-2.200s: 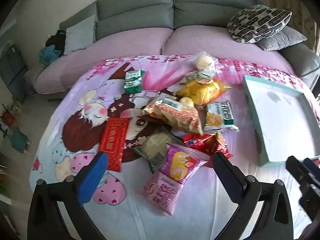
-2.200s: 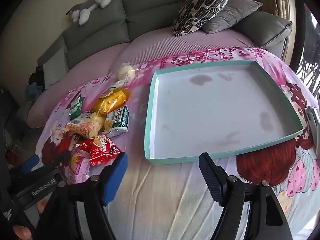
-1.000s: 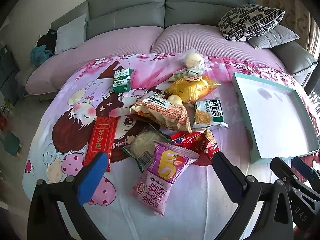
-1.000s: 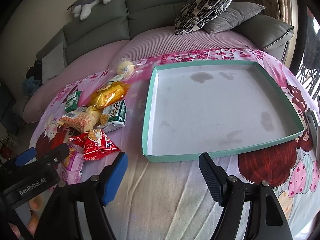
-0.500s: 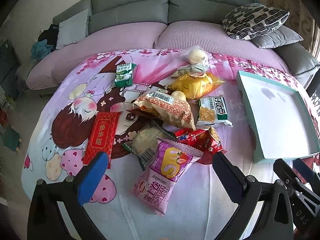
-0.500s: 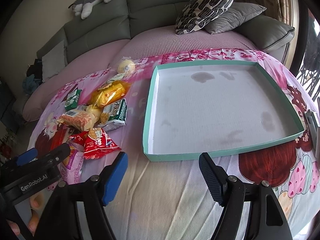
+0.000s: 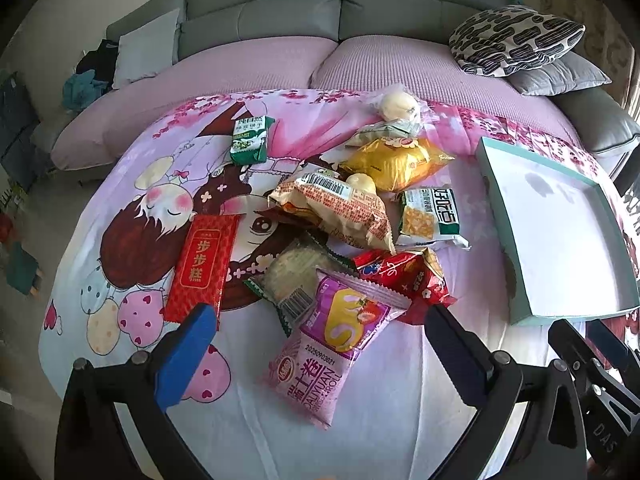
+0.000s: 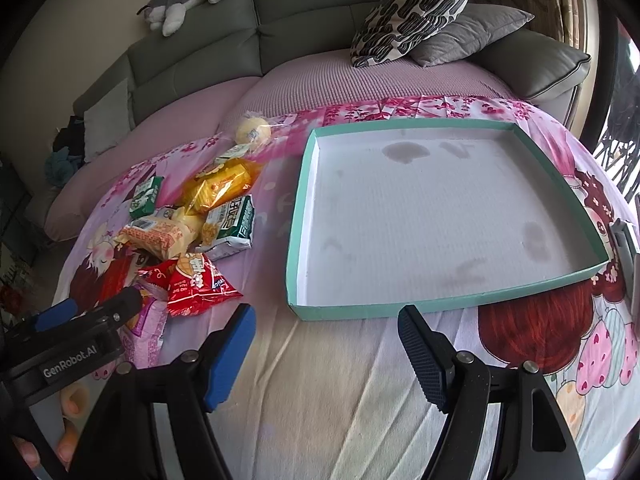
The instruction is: Organize snacks
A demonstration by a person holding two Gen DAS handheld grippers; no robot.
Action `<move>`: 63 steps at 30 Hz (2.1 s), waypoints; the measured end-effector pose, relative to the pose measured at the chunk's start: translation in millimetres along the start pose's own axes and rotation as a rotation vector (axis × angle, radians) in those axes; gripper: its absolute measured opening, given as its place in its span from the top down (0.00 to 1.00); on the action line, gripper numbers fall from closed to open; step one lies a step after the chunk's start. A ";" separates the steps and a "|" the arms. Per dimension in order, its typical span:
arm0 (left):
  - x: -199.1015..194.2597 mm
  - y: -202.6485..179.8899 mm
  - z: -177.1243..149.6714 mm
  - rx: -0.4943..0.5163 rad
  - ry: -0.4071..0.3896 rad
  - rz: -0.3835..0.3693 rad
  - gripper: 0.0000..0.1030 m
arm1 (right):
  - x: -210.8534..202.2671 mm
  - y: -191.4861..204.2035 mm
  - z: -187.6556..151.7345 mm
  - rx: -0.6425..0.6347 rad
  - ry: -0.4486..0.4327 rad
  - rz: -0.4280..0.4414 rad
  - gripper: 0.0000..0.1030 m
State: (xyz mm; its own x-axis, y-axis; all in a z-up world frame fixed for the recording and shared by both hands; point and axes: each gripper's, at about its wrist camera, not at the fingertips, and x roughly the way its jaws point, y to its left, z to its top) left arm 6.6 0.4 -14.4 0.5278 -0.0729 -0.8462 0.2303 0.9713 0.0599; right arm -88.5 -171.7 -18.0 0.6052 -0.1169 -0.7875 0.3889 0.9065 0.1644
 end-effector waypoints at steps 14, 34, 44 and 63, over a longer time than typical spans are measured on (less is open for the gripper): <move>1.3 2.3 -0.1 -0.013 0.005 -0.003 0.00 | 0.0 -0.9 -0.7 0.000 0.002 -0.002 0.25; 4.3 16.2 1.2 -0.060 0.029 -0.025 0.00 | 1.3 0.6 -2.6 -0.007 0.005 -0.005 0.25; -4.5 88.1 -0.9 -0.194 -0.003 -0.062 0.00 | 5.2 44.0 6.0 -0.047 0.042 0.175 0.25; 40.1 169.4 -24.1 -0.363 0.075 -0.110 0.00 | 74.8 160.8 -12.7 -0.180 0.257 0.293 0.25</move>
State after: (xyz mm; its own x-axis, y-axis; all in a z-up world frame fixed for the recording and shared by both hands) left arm 47.1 167.5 -50.9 0.4512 -0.1779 -0.8745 -0.0288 0.9765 -0.2134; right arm 10.5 -29.6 -58.0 0.4705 0.2407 -0.8489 0.0850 0.9452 0.3151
